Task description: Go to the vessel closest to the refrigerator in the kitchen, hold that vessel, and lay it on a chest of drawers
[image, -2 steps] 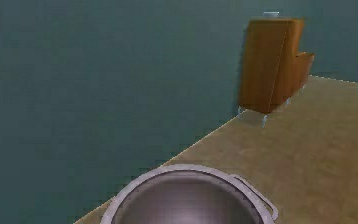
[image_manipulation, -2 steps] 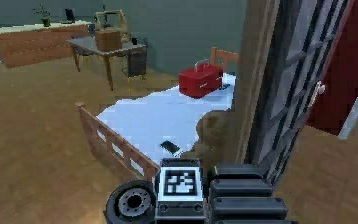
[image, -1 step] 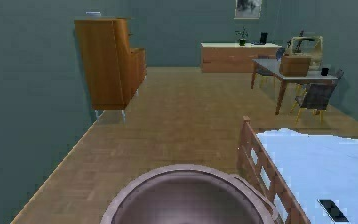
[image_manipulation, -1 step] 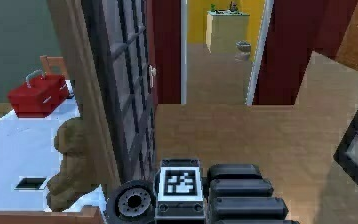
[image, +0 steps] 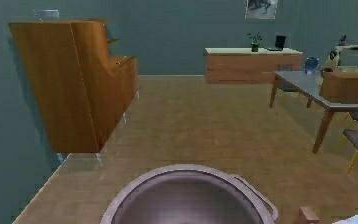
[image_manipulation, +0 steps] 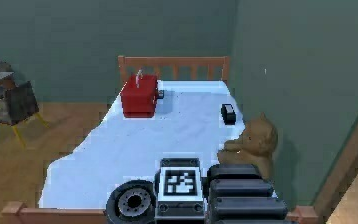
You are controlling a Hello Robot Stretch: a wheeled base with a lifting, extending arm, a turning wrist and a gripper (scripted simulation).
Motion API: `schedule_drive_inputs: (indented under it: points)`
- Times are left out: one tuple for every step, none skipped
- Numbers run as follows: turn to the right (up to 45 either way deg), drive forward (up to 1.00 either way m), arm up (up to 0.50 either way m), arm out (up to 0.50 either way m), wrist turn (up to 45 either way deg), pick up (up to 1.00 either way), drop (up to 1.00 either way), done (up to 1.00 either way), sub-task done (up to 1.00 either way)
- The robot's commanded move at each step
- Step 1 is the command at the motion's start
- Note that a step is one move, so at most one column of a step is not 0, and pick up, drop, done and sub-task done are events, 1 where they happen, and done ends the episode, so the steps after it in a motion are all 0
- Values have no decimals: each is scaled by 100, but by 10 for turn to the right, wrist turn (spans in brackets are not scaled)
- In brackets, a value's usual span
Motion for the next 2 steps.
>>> schedule_drive_inputs:
  points:
    - [0, 100, 0, 0, 0, 0, 0, 0, 0]
    - [180, 0, 0, 0, 0, 0, 0, 0, 0]
